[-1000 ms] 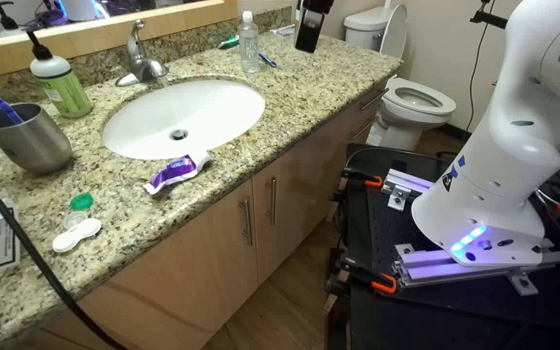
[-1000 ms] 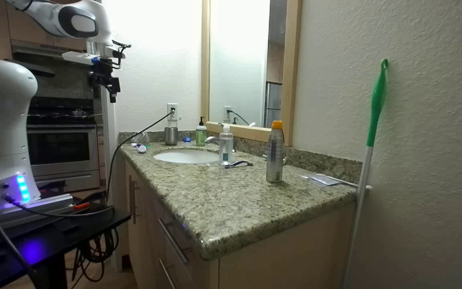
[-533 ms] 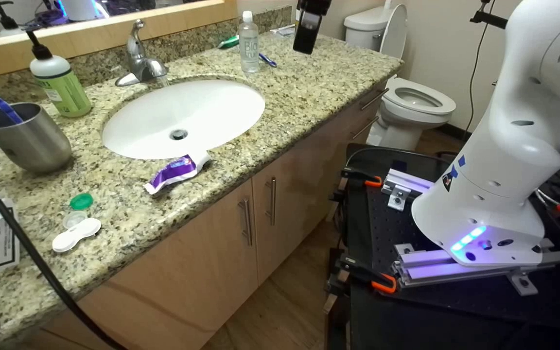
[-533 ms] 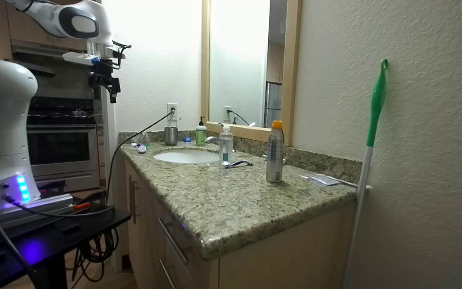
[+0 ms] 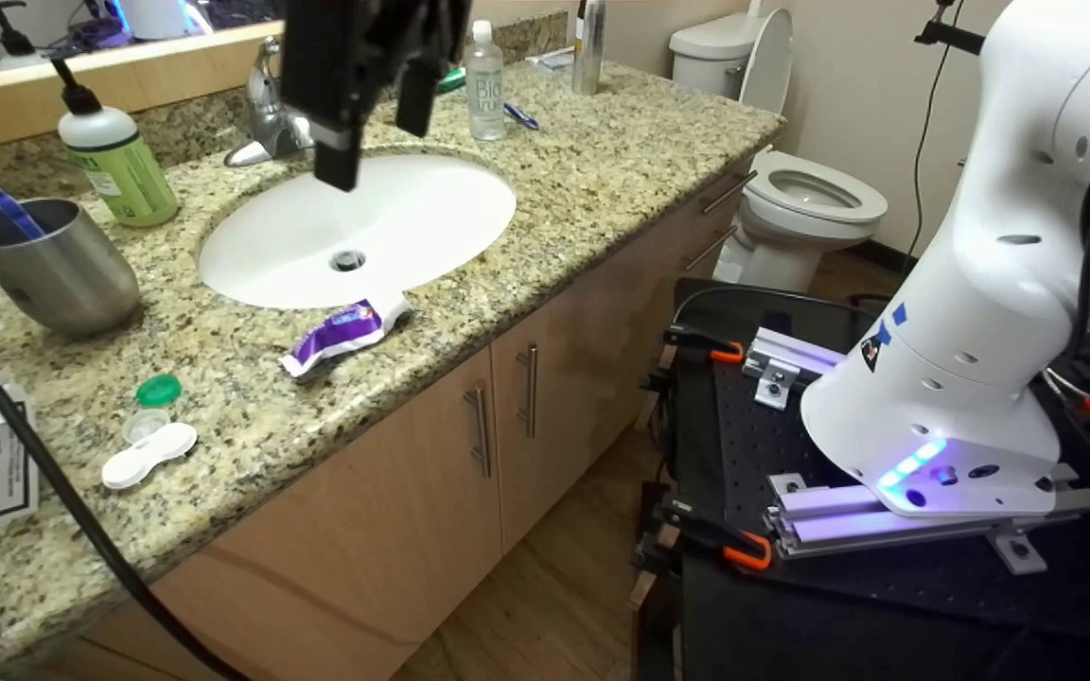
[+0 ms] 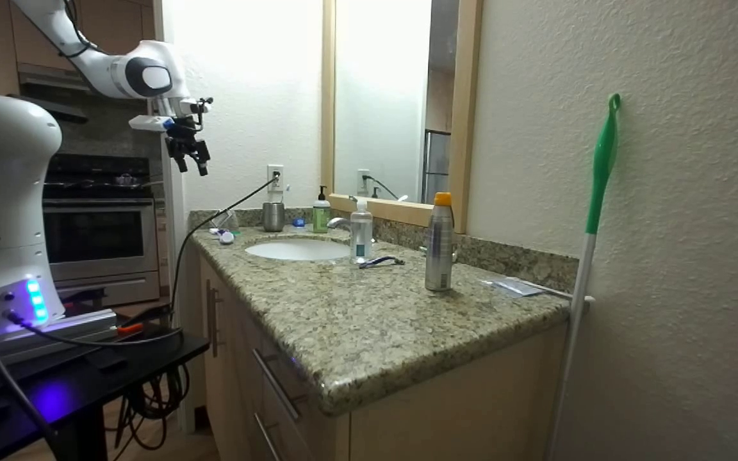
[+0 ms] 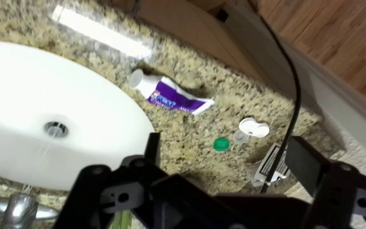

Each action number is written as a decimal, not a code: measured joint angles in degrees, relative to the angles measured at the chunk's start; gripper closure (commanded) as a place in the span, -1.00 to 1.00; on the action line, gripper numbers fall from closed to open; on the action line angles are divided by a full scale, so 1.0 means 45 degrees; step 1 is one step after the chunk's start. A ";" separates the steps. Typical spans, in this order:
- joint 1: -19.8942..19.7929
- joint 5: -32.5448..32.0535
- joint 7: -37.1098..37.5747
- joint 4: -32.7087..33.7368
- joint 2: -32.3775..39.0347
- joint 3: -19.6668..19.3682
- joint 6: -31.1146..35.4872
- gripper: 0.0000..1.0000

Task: Remove the blue toothbrush from the silver cup and place it on the right side of the counter, pick up the toothbrush and place it under the running water, put the toothbrush back on the right side of the counter, close the faucet

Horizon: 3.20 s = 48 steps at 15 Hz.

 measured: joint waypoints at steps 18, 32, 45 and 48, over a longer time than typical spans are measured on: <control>-0.3203 -1.0885 1.2017 0.6236 0.7586 0.1103 0.3434 -1.00; -0.1308 -1.3625 1.6398 1.0132 1.1457 0.0593 0.2402 -1.00; 0.0421 -1.7435 2.0918 1.3600 1.4165 -0.1139 0.1715 -0.48; 0.0413 -1.7413 2.0918 1.3601 1.4186 -0.1138 0.1724 -0.04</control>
